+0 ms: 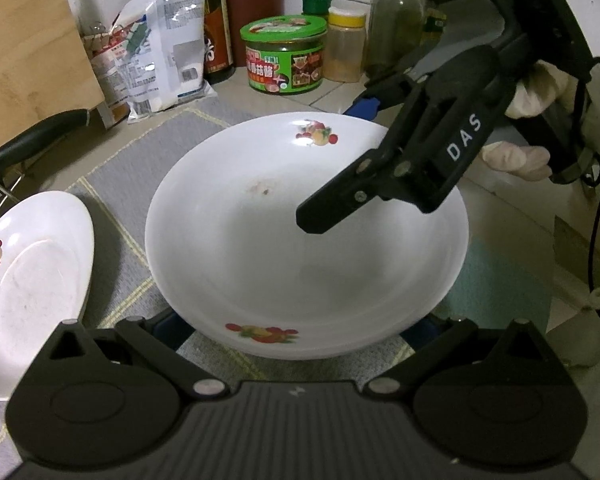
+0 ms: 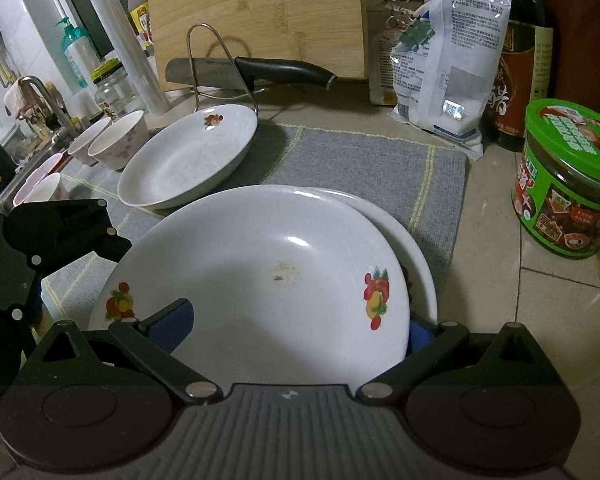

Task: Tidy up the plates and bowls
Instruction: 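Settle the stained plate flat on the plate stack with the right gripper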

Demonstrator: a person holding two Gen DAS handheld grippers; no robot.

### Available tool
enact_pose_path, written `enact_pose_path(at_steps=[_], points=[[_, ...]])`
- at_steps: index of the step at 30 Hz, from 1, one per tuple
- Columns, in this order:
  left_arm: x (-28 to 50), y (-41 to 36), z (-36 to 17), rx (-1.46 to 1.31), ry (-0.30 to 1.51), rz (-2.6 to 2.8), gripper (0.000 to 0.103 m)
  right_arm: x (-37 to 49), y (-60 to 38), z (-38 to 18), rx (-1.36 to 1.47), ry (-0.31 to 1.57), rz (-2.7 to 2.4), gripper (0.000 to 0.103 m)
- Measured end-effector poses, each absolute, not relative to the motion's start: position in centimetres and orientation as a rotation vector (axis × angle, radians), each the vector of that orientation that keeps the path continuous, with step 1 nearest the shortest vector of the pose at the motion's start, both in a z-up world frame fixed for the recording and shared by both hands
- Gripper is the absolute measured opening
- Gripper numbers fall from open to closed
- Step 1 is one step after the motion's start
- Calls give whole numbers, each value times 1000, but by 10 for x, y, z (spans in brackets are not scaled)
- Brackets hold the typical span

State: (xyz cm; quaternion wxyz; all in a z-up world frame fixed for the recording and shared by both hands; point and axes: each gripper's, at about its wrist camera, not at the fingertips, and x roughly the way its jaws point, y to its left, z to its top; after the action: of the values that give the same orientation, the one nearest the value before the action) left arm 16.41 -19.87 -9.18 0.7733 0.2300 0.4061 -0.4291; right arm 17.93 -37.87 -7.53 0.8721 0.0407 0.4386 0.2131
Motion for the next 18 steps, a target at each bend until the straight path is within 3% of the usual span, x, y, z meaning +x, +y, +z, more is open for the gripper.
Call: enact_pose_path(at_steps=[18], points=[[173, -213, -88, 565, 972, -908, 102, 182, -374, -72, 61, 956, 408, 103]])
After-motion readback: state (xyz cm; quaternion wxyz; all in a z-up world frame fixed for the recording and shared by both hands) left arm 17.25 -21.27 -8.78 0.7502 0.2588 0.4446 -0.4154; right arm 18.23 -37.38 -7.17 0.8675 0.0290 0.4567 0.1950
